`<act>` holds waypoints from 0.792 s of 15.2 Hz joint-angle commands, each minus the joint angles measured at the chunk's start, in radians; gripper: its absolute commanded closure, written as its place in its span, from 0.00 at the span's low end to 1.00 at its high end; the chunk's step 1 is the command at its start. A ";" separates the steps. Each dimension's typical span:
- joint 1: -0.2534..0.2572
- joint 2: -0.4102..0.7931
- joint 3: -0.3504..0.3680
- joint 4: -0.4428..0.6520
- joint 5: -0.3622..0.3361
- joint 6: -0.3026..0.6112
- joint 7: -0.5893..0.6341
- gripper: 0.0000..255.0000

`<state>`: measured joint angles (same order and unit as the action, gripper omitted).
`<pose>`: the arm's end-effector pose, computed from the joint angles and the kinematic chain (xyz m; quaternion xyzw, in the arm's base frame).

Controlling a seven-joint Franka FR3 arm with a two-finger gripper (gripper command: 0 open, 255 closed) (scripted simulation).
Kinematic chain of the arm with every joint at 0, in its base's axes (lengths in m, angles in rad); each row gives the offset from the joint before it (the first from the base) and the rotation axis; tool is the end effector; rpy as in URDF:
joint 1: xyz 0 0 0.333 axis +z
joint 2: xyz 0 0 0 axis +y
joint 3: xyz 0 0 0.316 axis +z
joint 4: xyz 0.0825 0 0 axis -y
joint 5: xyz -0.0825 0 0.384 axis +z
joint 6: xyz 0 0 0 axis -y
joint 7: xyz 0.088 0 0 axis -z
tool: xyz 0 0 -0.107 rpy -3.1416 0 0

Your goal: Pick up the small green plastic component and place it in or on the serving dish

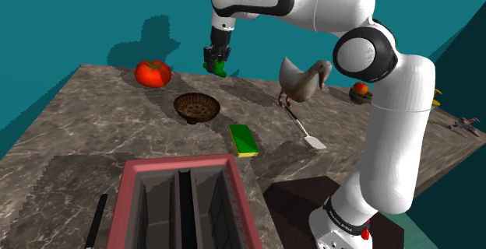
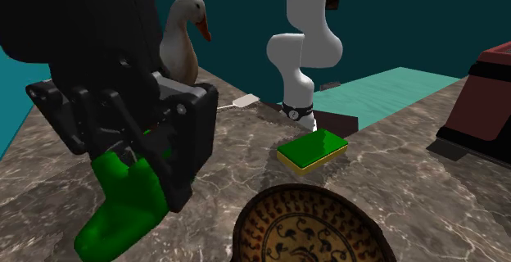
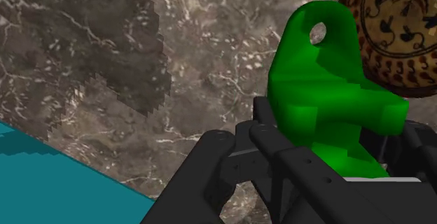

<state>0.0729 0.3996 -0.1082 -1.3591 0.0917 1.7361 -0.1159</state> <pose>0.6770 -0.0031 0.4937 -0.9990 -0.0363 0.0083 0.0248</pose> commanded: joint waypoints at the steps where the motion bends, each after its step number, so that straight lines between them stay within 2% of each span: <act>1: 0.030 -0.034 0.010 -0.052 -0.007 0.020 0.039 1.00; 9: 0.145 -0.146 0.064 -0.212 -0.028 0.078 0.204 1.00; 12: 0.156 -0.151 0.070 -0.246 -0.029 0.108 0.219 1.00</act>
<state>0.2258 0.2505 -0.0394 -1.5917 0.0631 1.8322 0.0983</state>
